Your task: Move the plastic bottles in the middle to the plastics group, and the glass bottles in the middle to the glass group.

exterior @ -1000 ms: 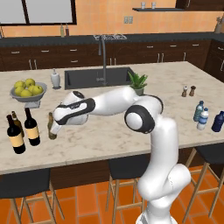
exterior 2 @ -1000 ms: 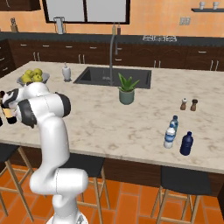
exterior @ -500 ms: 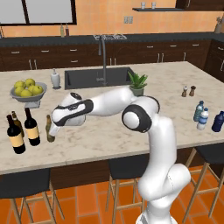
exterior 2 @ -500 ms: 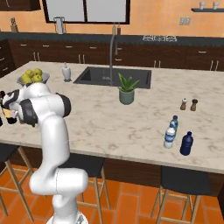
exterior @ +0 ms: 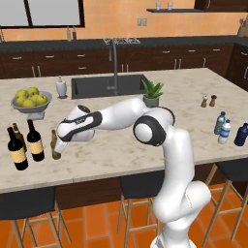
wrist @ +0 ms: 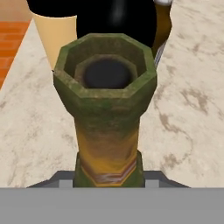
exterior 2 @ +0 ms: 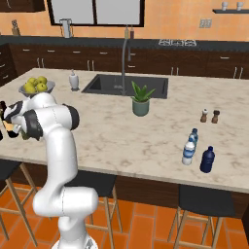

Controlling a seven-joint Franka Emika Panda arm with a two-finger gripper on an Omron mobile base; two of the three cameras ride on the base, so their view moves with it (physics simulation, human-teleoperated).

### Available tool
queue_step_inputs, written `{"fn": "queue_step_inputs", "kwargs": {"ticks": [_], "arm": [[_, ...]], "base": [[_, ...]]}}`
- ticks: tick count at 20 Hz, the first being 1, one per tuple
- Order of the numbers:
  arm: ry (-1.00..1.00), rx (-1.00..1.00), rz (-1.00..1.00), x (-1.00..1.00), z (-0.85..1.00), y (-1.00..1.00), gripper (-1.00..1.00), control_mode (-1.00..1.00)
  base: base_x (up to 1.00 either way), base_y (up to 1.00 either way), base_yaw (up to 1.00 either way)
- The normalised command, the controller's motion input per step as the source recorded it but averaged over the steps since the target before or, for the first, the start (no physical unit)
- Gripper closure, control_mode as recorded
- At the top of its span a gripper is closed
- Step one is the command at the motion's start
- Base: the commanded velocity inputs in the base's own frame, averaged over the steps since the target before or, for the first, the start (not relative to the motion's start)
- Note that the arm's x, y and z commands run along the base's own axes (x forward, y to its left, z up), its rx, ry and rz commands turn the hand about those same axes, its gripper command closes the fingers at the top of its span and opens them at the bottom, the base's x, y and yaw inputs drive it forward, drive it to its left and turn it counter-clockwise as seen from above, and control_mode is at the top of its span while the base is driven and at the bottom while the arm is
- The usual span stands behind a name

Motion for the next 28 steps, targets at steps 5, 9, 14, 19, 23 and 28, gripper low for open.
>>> {"fn": "queue_step_inputs", "kwargs": {"ticks": [5,9,14,19,23,28], "arm": [[0.0,0.02,0.03,0.04,0.0,0.03,1.0,-1.0],[0.0,0.0,0.01,0.0,0.0,0.0,-1.0,-1.0],[0.0,0.0,0.0,0.0,0.0,0.0,-1.0,-1.0],[0.0,0.0,0.0,0.0,0.0,0.0,-1.0,-1.0],[-0.01,0.0,0.0,0.0,0.03,-0.01,-1.0,-1.0],[-0.01,0.03,-0.01,0.0,0.51,-0.33,-1.0,-1.0]], "base": [[0.0,0.0,0.0],[0.0,0.0,0.0],[0.0,0.0,0.0],[0.0,0.0,0.0],[0.0,0.0,0.0],[0.0,0.0,0.0]]}}
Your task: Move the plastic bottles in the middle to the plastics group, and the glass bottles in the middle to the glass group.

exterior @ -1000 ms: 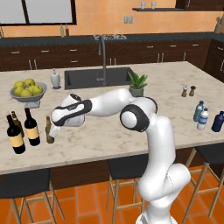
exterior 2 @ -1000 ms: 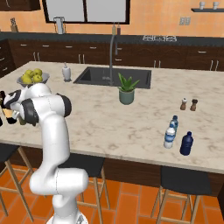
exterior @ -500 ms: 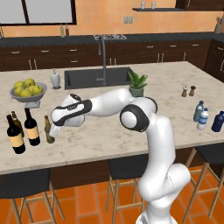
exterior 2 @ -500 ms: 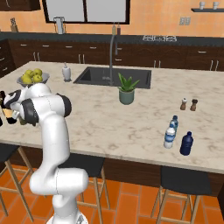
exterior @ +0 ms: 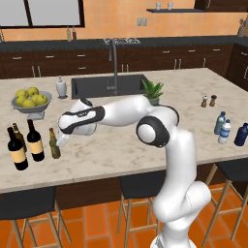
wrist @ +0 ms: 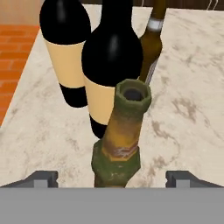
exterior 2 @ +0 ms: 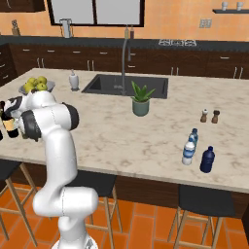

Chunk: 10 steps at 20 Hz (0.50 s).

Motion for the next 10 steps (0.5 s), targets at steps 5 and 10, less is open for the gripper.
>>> {"fn": "queue_step_inputs", "kwargs": {"ticks": [5,10], "arm": [[0.0,0.07,-0.03,-0.17,0.72,-0.46,-1.0,-1.0],[0.0,0.0,-0.07,-0.18,0.4,-0.64,-1.0,-1.0]], "base": [[0.0,0.0,0.0],[0.0,0.0,0.0]]}}
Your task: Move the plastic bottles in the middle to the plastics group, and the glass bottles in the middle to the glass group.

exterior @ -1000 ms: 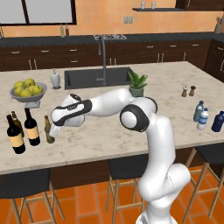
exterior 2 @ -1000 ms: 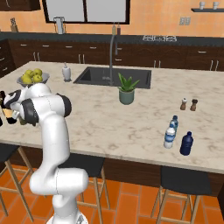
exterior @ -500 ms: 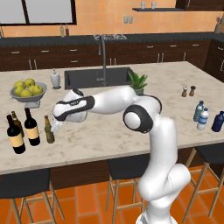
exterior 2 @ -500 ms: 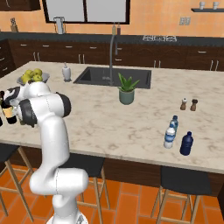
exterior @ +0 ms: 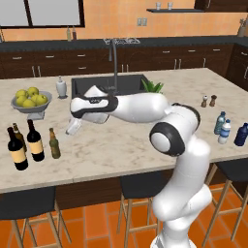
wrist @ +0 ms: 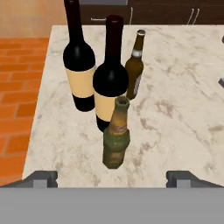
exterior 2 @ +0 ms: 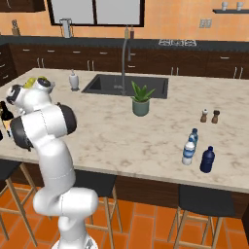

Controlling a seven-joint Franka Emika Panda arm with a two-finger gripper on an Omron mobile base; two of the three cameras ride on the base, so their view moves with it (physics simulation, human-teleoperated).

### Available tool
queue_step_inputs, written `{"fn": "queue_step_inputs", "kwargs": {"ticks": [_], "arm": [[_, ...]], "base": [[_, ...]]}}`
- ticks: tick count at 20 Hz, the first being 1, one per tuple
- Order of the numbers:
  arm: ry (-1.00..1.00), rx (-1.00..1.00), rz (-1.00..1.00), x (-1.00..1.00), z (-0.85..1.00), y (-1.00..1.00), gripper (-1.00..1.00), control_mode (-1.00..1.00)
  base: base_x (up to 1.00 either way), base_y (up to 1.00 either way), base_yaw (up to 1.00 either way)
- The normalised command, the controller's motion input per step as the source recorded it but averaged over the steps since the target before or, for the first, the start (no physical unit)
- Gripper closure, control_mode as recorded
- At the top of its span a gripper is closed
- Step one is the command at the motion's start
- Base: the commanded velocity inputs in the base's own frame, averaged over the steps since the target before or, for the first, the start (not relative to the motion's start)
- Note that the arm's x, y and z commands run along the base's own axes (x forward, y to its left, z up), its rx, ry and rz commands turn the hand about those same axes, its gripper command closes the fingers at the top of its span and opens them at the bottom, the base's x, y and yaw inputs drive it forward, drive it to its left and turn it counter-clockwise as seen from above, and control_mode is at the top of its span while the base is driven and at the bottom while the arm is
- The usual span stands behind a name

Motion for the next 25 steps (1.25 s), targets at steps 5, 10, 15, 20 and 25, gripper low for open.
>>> {"fn": "queue_step_inputs", "kwargs": {"ticks": [5,10,15,20,25], "arm": [[-0.02,-0.06,-0.17,-0.33,0.13,-0.9,-1.0,-1.0],[0.0,-0.02,-0.37,-0.47,0.38,-0.49,-1.0,-1.0],[0.0,0.1,-0.27,-0.03,0.0,-0.76,-1.0,-1.0],[0.03,0.1,-0.3,0.0,0.0,-0.62,-1.0,-1.0],[-0.08,0.07,-0.19,-0.01,0.02,-0.22,-1.0,-1.0]], "base": [[0.0,0.0,0.0],[0.0,0.0,0.0],[0.0,0.0,0.0],[0.0,0.0,0.0],[0.0,0.0,0.0]]}}
